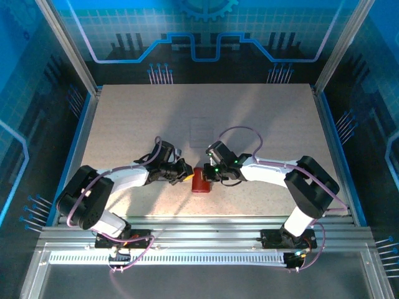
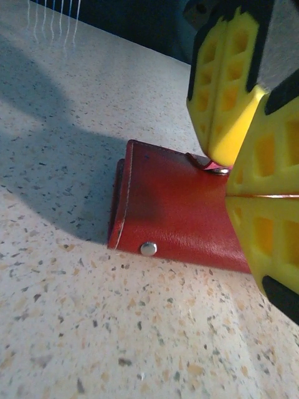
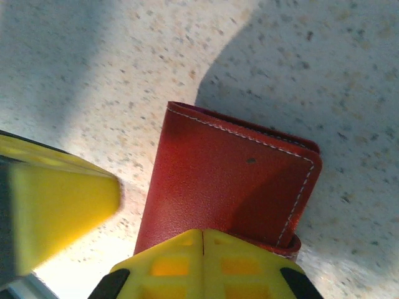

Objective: Take the credit cards out of the card holder

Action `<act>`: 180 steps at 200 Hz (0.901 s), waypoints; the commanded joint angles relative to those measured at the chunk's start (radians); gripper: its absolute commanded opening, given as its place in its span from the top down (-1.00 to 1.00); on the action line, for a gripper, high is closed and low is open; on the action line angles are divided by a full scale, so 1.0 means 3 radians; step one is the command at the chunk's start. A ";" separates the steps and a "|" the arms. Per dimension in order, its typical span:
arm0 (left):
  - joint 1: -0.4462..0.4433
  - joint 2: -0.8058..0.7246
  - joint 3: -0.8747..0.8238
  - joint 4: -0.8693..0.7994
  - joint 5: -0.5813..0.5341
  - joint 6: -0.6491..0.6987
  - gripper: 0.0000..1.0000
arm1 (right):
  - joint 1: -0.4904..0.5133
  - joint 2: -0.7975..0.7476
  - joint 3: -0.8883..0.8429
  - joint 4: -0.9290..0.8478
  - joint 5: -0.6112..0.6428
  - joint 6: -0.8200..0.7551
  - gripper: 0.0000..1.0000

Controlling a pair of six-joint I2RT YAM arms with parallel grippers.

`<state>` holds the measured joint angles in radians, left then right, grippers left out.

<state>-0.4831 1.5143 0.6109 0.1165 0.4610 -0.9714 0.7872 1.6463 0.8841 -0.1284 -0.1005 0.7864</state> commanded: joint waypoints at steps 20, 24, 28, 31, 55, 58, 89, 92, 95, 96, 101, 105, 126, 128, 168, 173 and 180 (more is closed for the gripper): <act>-0.0083 0.0270 -0.0049 0.0401 0.0208 -0.0227 0.86 | -0.0071 -0.0084 -0.0122 0.0272 -0.0173 0.0099 1.00; -0.0087 0.0295 -0.0059 0.0435 0.0216 -0.0239 0.86 | -0.0070 -0.0085 -0.0124 0.0290 -0.0189 0.0101 1.00; -0.0088 0.0318 -0.0070 0.0475 0.0228 -0.0258 0.86 | -0.0072 -0.0083 -0.0129 0.0302 -0.0196 0.0104 1.00; -0.0090 0.0336 -0.0080 0.0500 0.0233 -0.0275 0.85 | -0.0068 -0.0078 -0.0140 0.0310 -0.0201 0.0108 1.00; -0.0104 0.0445 -0.0134 0.0655 0.0229 -0.0341 0.84 | -0.0072 -0.0063 -0.0160 0.0376 -0.0227 0.0147 1.00; -0.0104 0.0455 -0.0136 0.0659 0.0223 -0.0341 0.84 | -0.0075 -0.0059 -0.0156 0.0377 -0.0236 0.0148 1.00; -0.0101 0.0568 -0.0170 0.0690 0.0199 -0.0347 0.88 | -0.0077 -0.0074 -0.0144 0.0390 -0.0248 0.0170 1.00; -0.0098 0.0582 -0.0174 0.0699 0.0204 -0.0346 0.88 | -0.0077 -0.0088 -0.0151 0.0387 -0.0244 0.0175 1.00; -0.0100 0.0596 -0.0175 0.0709 0.0203 -0.0350 0.88 | -0.0075 -0.0099 -0.0158 0.0390 -0.0236 0.0179 1.00; -0.0101 0.0599 -0.0178 0.0710 0.0205 -0.0351 0.89 | -0.0074 -0.0104 -0.0159 0.0386 -0.0234 0.0180 1.00; -0.0101 0.0616 -0.0184 0.0718 0.0209 -0.0360 0.89 | -0.0073 -0.0129 -0.0167 0.0389 -0.0219 0.0190 1.00; -0.0100 0.0629 -0.0190 0.0733 0.0209 -0.0361 0.89 | -0.0074 -0.0154 -0.0175 0.0392 -0.0209 0.0193 1.00; -0.0101 0.0671 -0.0220 0.0752 0.0193 -0.0373 0.90 | -0.0078 -0.0235 -0.0159 0.0326 -0.0177 0.0174 1.00; -0.0100 0.0673 -0.0221 0.0752 0.0189 -0.0376 0.90 | -0.0080 -0.0242 -0.0156 0.0318 -0.0173 0.0171 1.00; -0.0096 0.0725 -0.0237 0.0769 0.0161 -0.0384 0.92 | -0.0088 -0.0406 -0.0172 0.0247 -0.0081 0.0179 1.00; -0.0097 0.0733 -0.0237 0.0768 0.0158 -0.0383 0.92 | -0.0091 -0.0426 -0.0175 0.0239 -0.0070 0.0179 1.00; -0.0095 0.0731 -0.0237 0.0769 0.0158 -0.0385 0.91 | -0.0092 -0.0444 -0.0173 0.0220 -0.0057 0.0168 1.00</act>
<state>-0.5053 1.6890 0.5694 0.3985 0.5377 -1.0756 0.7696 1.5589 0.8318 -0.0608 -0.1383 0.8280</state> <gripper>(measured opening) 0.054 0.050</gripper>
